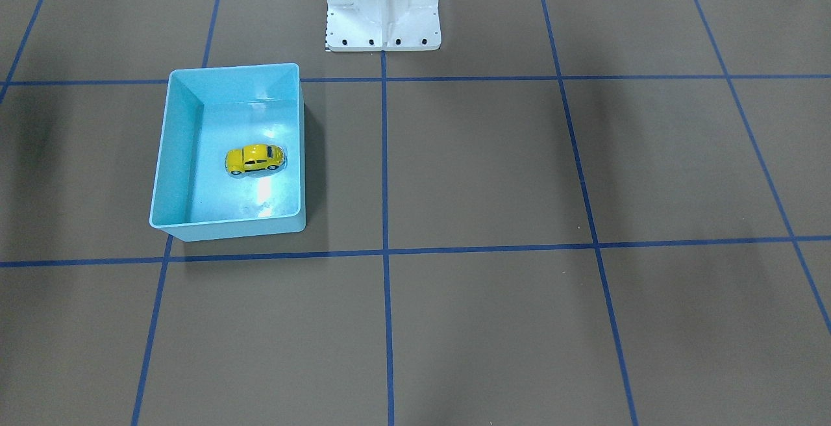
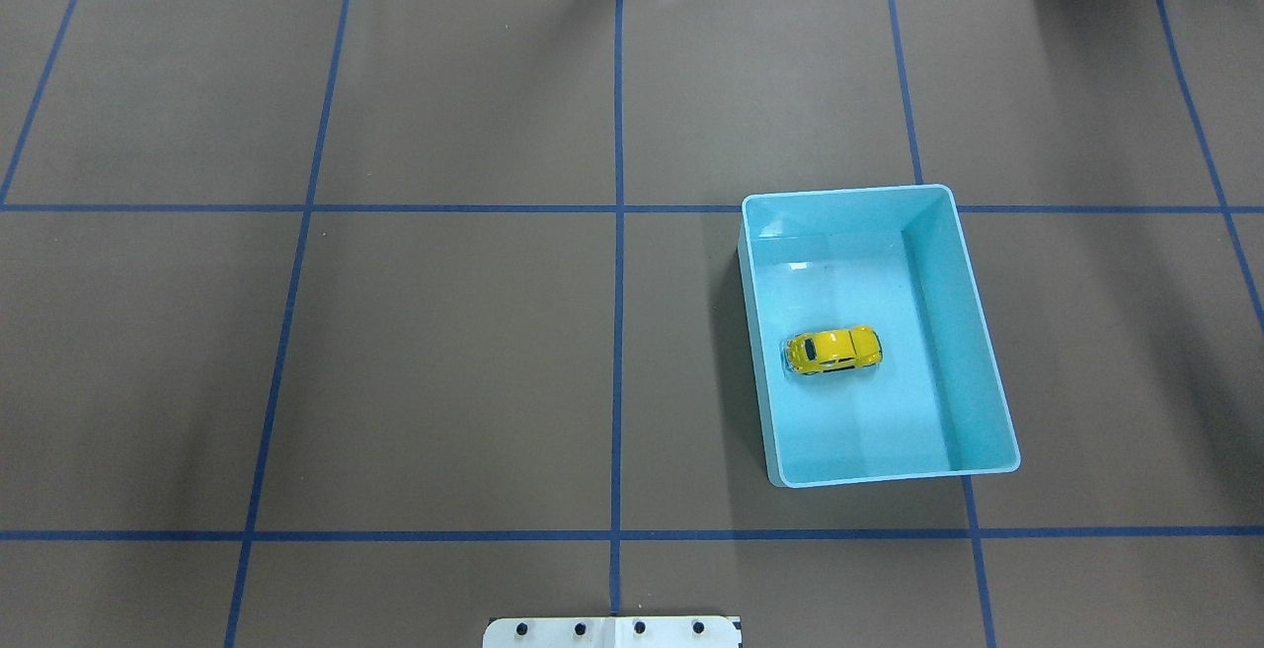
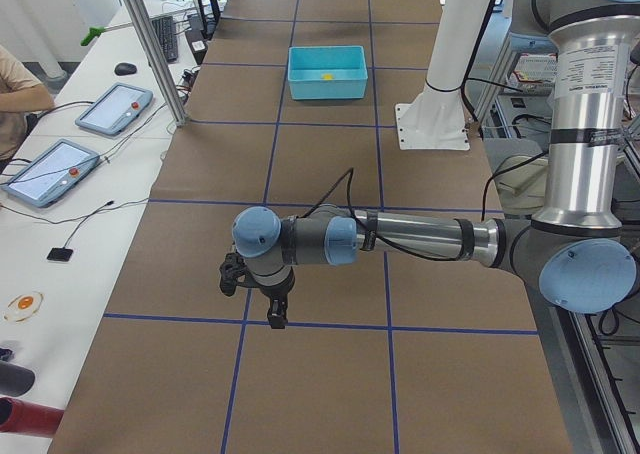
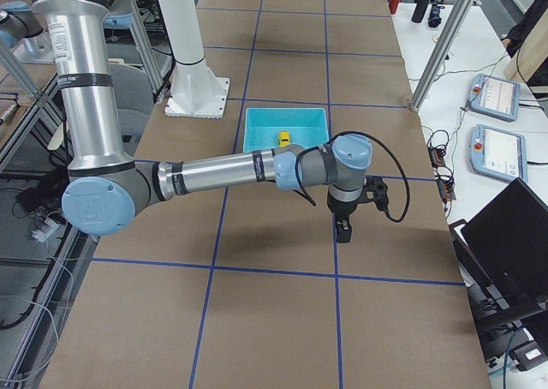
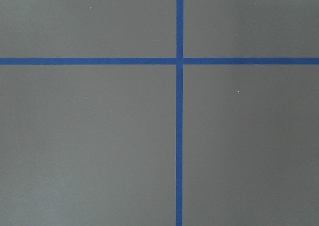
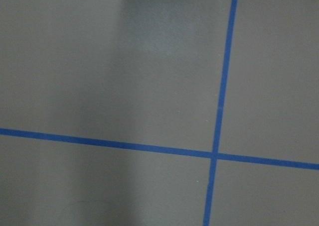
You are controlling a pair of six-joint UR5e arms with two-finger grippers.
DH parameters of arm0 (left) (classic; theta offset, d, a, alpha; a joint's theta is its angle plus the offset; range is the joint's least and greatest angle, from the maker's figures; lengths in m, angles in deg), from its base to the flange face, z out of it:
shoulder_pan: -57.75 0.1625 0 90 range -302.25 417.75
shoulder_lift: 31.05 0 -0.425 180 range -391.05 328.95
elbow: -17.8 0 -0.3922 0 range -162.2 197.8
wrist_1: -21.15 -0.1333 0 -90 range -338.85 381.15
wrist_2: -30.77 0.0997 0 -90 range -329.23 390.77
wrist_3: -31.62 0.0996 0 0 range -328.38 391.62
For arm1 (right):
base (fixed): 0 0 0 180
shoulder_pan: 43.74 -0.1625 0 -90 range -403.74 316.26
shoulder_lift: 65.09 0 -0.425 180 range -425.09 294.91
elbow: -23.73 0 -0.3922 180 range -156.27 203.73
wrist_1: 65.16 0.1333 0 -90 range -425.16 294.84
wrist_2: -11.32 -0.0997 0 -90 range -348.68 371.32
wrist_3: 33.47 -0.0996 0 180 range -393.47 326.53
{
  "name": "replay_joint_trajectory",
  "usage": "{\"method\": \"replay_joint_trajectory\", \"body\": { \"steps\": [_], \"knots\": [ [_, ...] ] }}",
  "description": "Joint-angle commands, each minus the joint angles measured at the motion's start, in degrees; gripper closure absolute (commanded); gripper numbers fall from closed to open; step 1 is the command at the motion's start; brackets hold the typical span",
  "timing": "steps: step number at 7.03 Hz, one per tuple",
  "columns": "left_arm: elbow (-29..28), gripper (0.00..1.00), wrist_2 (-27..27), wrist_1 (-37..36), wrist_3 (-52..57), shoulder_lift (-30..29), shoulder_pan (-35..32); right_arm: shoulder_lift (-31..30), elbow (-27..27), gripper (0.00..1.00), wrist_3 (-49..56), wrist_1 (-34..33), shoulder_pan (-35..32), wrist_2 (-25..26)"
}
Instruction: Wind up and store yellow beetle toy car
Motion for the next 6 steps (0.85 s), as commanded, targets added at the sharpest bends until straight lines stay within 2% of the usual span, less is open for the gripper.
{"method": "replay_joint_trajectory", "body": {
  "steps": [1,3,6],
  "knots": [
    [0.03,0.0,0.09,-0.01,0.02,0.02,0.0,-4.42,0.76,0.0,0.97,4.42,-0.67,-0.59],
    [0.47,0.0,3.5,-0.01,-0.07,-0.24,0.09,-4.26,0.84,0.0,0.97,4.43,-1.29,-0.68],
    [0.56,0.0,3.43,0.16,0.19,-0.07,0.0,-4.0,0.76,0.0,0.88,4.34,-1.29,-0.77]
  ]
}}
